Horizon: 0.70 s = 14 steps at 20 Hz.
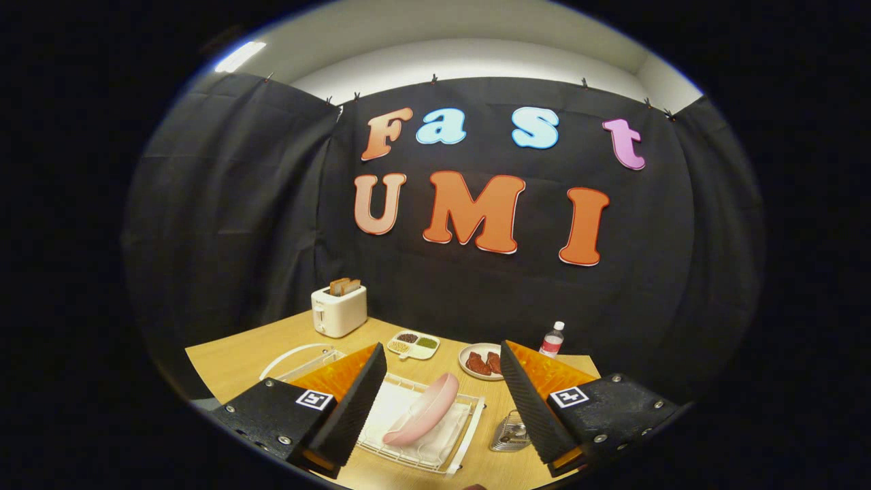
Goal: Take the plate from the dish rack, then take the spoon from the basket and place it into the plate.
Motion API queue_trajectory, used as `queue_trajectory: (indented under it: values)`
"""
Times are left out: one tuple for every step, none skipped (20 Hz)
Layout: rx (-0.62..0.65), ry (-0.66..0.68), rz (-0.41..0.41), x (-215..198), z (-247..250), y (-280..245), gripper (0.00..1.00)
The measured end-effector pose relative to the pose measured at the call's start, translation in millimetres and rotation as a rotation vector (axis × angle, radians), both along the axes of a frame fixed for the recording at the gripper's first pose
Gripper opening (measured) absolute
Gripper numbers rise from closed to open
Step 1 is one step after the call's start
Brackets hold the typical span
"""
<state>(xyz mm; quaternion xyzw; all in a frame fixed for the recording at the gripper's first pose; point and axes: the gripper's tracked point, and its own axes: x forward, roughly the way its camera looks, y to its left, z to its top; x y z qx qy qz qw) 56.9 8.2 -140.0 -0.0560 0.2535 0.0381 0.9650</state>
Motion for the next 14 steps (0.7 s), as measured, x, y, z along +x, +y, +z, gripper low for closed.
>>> queue_trajectory:
  values:
    - [0.001,0.045,0.008,0,-12,3,0.99]
    - [0.003,0.096,0.015,-1,-26,7,1.0]
    - [0.004,0.146,0.015,-3,-36,9,1.0]
    - [0.007,0.187,0.014,-3,-44,10,0.99]
    - [0.011,0.227,0.014,-2,-51,10,0.99]
    - [0.023,0.257,0.009,-1,-55,11,0.99]
    - [0.038,0.293,0.003,-1,-60,13,0.99]
    - [0.052,0.33,-0.006,0,-66,14,0.99]
    - [0.06,0.373,-0.007,-1,-73,15,0.98]
    - [0.06,0.41,-0.004,0,-80,15,0.97]
    - [0.053,0.447,-0.003,-1,-87,14,0.97]
    - [0.044,0.489,-0.008,0,-96,11,0.96]
    - [0.041,0.526,-0.014,3,-103,11,0.96]
    - [0.045,0.577,-0.001,-3,-111,12,0.95]
